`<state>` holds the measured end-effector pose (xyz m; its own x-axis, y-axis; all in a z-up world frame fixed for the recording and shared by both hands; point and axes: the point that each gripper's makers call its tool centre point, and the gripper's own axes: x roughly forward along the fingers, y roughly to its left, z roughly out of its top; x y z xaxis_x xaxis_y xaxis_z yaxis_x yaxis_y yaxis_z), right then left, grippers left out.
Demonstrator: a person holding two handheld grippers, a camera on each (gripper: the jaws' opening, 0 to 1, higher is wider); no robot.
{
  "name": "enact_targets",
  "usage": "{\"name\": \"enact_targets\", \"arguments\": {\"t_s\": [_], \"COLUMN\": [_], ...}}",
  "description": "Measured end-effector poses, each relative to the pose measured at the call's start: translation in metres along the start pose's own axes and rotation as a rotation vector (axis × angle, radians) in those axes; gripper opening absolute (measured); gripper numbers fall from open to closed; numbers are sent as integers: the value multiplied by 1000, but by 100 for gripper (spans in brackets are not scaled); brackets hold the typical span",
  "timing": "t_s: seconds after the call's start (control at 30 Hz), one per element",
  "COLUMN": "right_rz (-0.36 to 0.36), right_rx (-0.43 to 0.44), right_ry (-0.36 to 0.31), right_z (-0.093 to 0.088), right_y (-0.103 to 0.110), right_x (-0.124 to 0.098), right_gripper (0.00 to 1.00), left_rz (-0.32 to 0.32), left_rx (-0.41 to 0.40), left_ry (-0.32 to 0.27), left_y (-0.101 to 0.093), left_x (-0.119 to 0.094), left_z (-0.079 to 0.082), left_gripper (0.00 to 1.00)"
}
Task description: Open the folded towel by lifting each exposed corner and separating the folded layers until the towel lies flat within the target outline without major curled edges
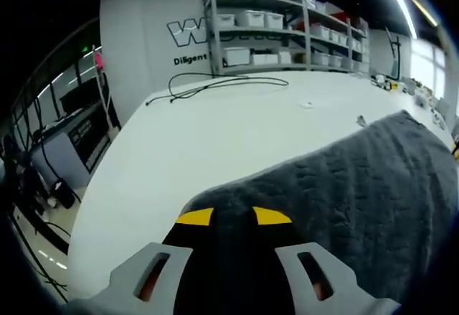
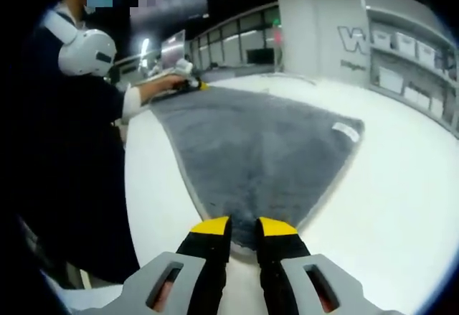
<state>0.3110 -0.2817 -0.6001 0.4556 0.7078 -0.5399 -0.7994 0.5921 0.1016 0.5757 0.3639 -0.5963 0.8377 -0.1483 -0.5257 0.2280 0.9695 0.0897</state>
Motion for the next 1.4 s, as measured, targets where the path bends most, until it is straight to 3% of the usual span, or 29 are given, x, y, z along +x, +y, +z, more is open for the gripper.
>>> {"name": "enact_targets", "arguments": {"t_s": [1.0, 1.4], "right_rz": [9, 43], "right_rx": [-22, -14], "right_ry": [-6, 20], "right_z": [-18, -8], "right_y": [1, -1], "right_x": [-29, -24], "right_gripper": [11, 18], "left_rz": [-17, 3], "left_rx": [-12, 3], "left_ry": [-43, -54], "left_y": [-34, -37], "left_x": [-14, -33], "left_z": [-6, -11], "left_gripper": [19, 20]}}
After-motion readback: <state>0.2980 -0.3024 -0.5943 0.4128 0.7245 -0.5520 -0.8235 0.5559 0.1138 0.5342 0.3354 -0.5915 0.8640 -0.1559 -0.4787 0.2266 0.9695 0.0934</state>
